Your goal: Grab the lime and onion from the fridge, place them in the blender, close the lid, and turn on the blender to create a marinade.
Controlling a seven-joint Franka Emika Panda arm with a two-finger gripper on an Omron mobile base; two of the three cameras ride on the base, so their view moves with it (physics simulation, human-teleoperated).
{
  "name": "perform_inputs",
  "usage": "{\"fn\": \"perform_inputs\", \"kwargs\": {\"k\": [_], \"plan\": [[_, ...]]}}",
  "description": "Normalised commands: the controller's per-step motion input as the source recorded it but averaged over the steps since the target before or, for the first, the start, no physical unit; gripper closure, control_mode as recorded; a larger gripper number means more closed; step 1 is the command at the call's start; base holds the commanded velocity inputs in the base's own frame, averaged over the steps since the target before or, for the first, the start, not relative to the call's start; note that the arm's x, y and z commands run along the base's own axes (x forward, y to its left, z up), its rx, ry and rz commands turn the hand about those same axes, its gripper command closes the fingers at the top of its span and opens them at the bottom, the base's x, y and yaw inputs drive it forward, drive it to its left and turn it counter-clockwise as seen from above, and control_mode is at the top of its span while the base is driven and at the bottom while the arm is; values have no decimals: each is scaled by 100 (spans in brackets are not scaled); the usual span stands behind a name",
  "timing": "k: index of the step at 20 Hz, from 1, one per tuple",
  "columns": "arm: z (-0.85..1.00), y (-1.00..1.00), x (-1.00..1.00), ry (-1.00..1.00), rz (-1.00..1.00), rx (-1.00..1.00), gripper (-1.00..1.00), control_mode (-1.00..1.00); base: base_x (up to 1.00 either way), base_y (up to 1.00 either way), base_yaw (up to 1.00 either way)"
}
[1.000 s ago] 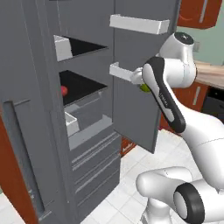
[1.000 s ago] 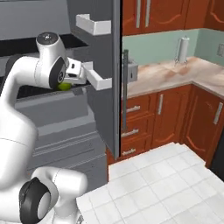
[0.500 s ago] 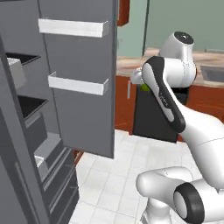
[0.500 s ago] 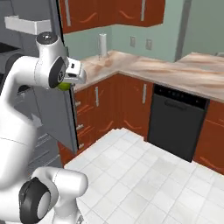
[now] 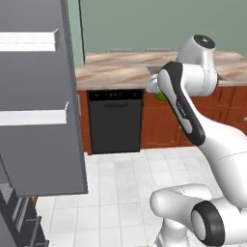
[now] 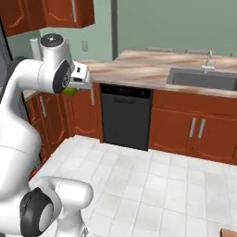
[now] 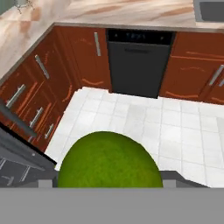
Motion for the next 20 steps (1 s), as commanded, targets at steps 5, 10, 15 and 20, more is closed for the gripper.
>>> {"fn": "perform_inputs", "kwargs": {"k": [5, 10, 15, 20], "plan": [[0, 0, 0, 0, 0, 0, 100, 100, 30, -10, -54], [0, 0, 0, 0, 0, 0, 100, 100, 39, -8, -53], [0, 0, 0, 0, 0, 0, 100, 100, 45, -6, -52], [0, 0, 0, 0, 0, 0, 100, 100, 40, -10, -55]]}}
